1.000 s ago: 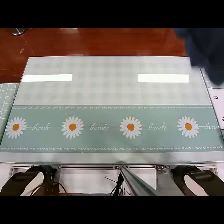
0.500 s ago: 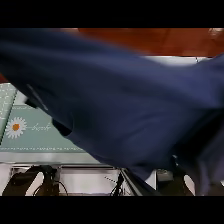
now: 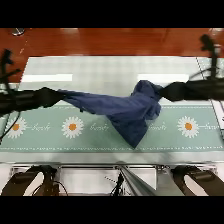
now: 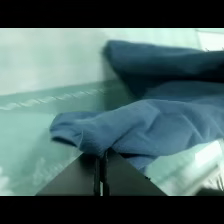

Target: Fold the shirts.

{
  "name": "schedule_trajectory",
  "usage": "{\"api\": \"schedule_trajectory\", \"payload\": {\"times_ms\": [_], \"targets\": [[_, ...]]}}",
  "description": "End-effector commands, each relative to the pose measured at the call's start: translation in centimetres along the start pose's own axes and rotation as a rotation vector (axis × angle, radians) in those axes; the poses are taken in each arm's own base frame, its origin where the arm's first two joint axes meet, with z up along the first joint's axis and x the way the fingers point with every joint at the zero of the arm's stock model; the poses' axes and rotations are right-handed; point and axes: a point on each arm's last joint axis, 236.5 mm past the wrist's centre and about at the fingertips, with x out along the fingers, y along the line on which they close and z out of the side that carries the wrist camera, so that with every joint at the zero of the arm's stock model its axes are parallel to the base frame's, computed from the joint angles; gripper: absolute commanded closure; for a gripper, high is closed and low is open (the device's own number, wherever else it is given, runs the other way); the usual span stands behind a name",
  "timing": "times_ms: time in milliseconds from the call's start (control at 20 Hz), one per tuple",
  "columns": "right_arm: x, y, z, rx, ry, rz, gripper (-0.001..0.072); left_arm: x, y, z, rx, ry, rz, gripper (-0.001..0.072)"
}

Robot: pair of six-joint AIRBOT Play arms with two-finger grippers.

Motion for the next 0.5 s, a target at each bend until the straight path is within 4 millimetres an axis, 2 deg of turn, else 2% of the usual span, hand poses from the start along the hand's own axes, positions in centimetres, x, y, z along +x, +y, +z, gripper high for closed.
{"api": "schedule_trajectory", "payload": {"times_ms": [0,150,250,300,350,400,450], "targets": [[6.9,-4.1,3.7,0.114,-0.022,0.021,0.0684,5.5,6.6,1.6,-0.114,-0.084,0.100,0.0683],[11.1,-5.1,6.6,0.190,0.008,0.091,0.0684,10.0,8.2,1.4,-0.241,-0.079,0.095,0.0683],[12.3,-6.2,7.9,0.187,0.040,0.098,0.0676,11.9,7.8,1.0,-0.361,-0.063,0.042,0.0675],[12.1,-6.7,8.6,0.197,0.045,0.108,0.0478,12.4,7.2,0.9,-0.378,-0.034,0.014,0.0457],[11.5,-7.2,9.3,0.195,0.048,0.111,0.0158,12.6,6.6,0.7,-0.339,0.003,-0.007,0.0006],[10.4,-8.0,9.9,0.189,0.053,0.103,0.0082,12.4,5.7,0.2,-0.286,0.060,-0.033,0.0003],[8.9,-9.3,10.1,0.185,0.057,0.080,0.0083,11.9,5.4,-0.3,-0.243,0.111,-0.042,0.0003]]}}
